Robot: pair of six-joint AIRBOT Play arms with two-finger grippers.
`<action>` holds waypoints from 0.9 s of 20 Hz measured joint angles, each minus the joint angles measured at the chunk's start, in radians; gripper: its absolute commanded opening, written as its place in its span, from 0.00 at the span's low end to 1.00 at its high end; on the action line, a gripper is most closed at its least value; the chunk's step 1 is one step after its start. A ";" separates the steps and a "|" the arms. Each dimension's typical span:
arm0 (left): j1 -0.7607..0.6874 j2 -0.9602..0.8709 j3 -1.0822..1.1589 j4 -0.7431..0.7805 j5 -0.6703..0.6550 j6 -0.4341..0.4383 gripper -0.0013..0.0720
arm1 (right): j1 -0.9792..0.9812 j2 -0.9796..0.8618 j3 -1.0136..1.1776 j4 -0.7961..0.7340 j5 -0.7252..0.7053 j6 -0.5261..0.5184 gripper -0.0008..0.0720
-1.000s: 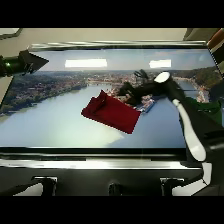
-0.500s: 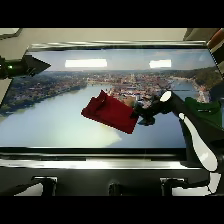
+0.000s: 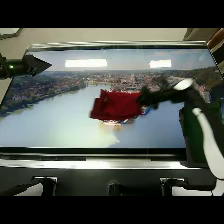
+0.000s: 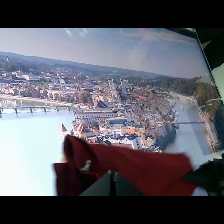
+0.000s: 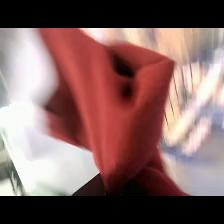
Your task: Fold the shirts.
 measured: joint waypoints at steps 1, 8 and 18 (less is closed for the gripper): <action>0.000 0.000 0.000 0.000 0.001 0.003 0.05 | -0.052 0.029 0.055 -0.026 0.031 0.019 0.07; -0.006 0.000 0.000 0.000 0.001 0.019 0.05 | -0.494 0.178 0.367 -0.153 0.253 0.160 0.07; -0.023 0.000 0.000 0.000 0.000 0.040 0.05 | -0.887 0.245 0.456 -0.186 0.632 0.221 0.07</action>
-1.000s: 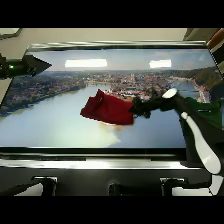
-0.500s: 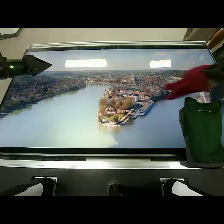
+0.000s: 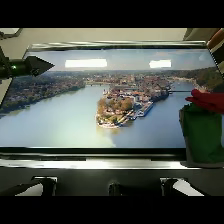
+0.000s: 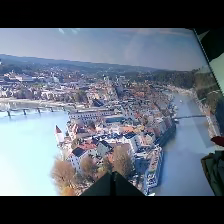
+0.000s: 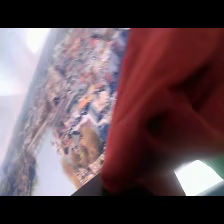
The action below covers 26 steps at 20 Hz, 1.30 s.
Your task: Fold the shirts.
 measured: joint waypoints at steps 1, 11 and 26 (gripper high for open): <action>0.000 0.000 0.000 0.000 0.000 0.001 0.05 | -0.015 0.002 0.000 -0.018 0.012 0.000 0.07; 0.000 0.000 0.000 0.000 -0.035 0.007 0.05 | -0.047 0.126 -0.534 -0.528 0.039 -0.094 0.07; -0.144 -0.019 0.190 0.574 -0.004 -0.188 0.05 | 0.243 0.151 -0.224 -0.463 -0.544 -0.315 0.94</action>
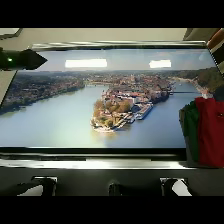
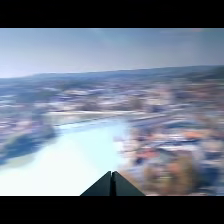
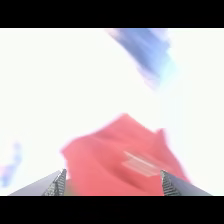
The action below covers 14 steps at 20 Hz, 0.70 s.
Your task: Fold the shirts.
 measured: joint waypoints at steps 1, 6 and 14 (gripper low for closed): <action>-0.037 -0.013 0.006 0.128 -0.012 -0.037 0.18 | 0.107 -0.011 0.019 0.013 -0.013 0.008 0.94; -0.139 -0.072 -0.172 0.338 -0.196 -0.163 0.99 | 0.566 -0.157 -0.040 -0.010 0.141 0.098 0.94; -0.166 -0.006 -0.509 0.324 -0.126 -0.261 0.99 | 0.817 -0.278 -0.093 -0.051 0.232 0.154 0.94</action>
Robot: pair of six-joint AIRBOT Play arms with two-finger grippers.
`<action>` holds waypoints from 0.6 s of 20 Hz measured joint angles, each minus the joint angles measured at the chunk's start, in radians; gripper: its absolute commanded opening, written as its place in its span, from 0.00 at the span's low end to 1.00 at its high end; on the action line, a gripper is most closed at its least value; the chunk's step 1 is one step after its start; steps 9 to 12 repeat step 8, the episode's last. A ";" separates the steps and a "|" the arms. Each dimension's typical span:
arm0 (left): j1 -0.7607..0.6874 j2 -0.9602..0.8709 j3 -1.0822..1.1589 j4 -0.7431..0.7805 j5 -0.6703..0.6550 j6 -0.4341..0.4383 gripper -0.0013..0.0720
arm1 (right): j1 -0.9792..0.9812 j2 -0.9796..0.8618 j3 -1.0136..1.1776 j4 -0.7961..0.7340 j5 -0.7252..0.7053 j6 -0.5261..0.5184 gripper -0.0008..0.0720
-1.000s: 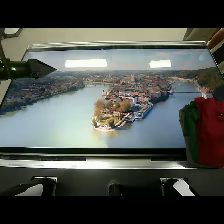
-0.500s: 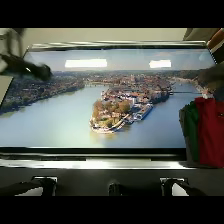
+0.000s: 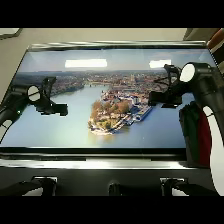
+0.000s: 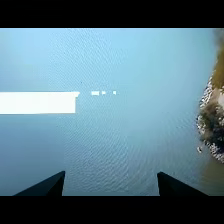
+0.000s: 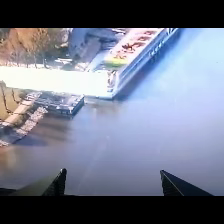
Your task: Fold the shirts.
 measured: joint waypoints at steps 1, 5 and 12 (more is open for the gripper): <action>-0.001 0.002 -0.009 0.000 0.007 -0.004 0.99 | 0.007 -0.002 0.000 -0.001 0.002 0.001 0.94; -0.001 0.004 -0.026 0.000 0.021 -0.010 0.99 | 0.018 -0.008 -0.002 -0.007 0.006 0.006 0.94; -0.001 0.004 -0.031 0.000 0.023 -0.011 0.99 | 0.022 -0.009 -0.003 -0.006 0.009 0.007 0.94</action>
